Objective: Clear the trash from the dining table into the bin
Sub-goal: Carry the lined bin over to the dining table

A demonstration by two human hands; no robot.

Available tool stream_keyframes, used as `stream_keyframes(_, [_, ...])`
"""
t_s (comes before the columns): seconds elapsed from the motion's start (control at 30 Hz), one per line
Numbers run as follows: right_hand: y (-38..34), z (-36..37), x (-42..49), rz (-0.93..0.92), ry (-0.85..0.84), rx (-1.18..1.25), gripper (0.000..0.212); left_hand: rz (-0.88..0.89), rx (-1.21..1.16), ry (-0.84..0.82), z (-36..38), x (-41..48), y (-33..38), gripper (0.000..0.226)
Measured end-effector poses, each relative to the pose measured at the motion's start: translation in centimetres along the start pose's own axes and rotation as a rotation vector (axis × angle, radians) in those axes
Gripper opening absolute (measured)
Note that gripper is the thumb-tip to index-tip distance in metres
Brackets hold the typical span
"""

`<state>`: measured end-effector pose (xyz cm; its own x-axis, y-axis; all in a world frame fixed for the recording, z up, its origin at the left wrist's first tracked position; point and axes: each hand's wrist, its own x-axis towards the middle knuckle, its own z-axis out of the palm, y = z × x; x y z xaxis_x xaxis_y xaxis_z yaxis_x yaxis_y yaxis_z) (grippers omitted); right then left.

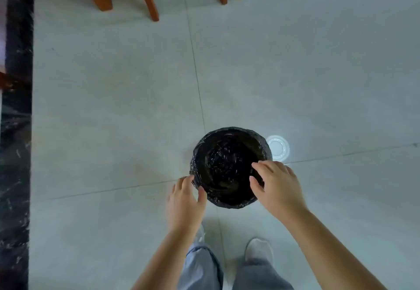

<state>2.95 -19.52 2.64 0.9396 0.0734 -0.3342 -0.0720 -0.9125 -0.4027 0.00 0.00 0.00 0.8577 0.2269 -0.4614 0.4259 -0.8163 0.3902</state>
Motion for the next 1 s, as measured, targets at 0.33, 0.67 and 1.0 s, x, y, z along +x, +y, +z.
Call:
stream_keyframes(0.33, [1.9,8.5,3.3,-0.015,-0.024,0.011,0.029,-0.418,-0.386,-0.029,10.4,3.1,-4.1,0.024])
stream_keyframes(0.67, [1.5,8.5,3.0,0.032,-0.060,0.055,0.031,-0.579,-0.715,0.084,10.6,3.8,-2.3,0.009])
stream_keyframes(1.0, [-4.7,-4.6,0.8,0.017,0.015,0.081,0.030,-0.402,-0.627,0.125,-3.7,0.5,4.4,0.027])
